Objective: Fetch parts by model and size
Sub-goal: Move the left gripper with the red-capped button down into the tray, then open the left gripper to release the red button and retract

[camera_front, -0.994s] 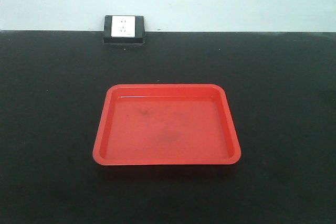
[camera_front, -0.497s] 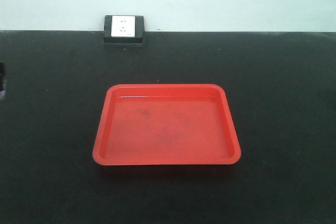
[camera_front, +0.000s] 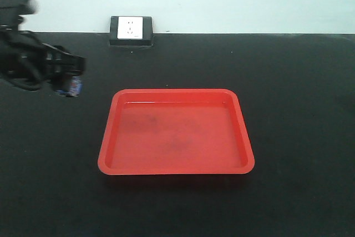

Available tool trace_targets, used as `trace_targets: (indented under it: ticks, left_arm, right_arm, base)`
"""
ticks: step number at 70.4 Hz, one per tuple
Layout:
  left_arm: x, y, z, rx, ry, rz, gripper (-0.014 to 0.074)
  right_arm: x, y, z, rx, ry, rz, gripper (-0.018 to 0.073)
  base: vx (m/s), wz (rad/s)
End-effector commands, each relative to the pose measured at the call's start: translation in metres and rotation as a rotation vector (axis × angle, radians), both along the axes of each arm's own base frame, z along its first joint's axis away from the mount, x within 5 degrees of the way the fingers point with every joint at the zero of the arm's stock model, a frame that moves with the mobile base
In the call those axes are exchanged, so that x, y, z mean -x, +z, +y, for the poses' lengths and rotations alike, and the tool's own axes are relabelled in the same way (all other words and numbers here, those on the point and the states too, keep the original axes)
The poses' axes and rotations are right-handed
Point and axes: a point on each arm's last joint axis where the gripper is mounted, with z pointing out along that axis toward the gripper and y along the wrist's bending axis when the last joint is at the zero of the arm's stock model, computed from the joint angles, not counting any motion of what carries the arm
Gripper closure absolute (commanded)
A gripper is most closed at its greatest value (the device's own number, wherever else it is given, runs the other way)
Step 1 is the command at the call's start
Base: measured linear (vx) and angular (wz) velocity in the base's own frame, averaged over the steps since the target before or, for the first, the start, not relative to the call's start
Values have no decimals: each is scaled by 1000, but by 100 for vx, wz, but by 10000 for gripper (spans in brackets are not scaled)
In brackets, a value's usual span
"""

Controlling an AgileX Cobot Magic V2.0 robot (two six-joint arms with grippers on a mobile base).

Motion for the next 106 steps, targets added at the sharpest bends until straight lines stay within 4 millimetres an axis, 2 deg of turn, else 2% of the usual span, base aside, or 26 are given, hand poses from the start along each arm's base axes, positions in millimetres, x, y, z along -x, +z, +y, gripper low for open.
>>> trace_targets:
  ticks: [1,23,44,55,82,106]
  left_arm:
    - [-9,16,-19,26,3,-45,601]
    - [-44,-11,-81,-64,105,174,601]
    - [-72,-44,-128,-105,88,231,601]
    - [-82,-69,-132,-138,119,252,601]
    - [-98,-114,-138,-181,142,283,601]
    - [-101,-129,-140,-197,140,305,591]
  right_arm:
    - [1,18,0,-4,-3,-110,569]
    - [1,18,0,-4,-3,-110,569]
    - [1,18,0,-4,-3,-110,569]
    - [1,17,0,-4,-3,-109,569]
    - [1,17,0,-4,-2,-106,569]
    - [1,17,0,-4,-1,-106,569]
  base:
    - [0,0]
    - [0,0]
    - [0,0]
    - [0,0]
    - [0,0]
    - [0,0]
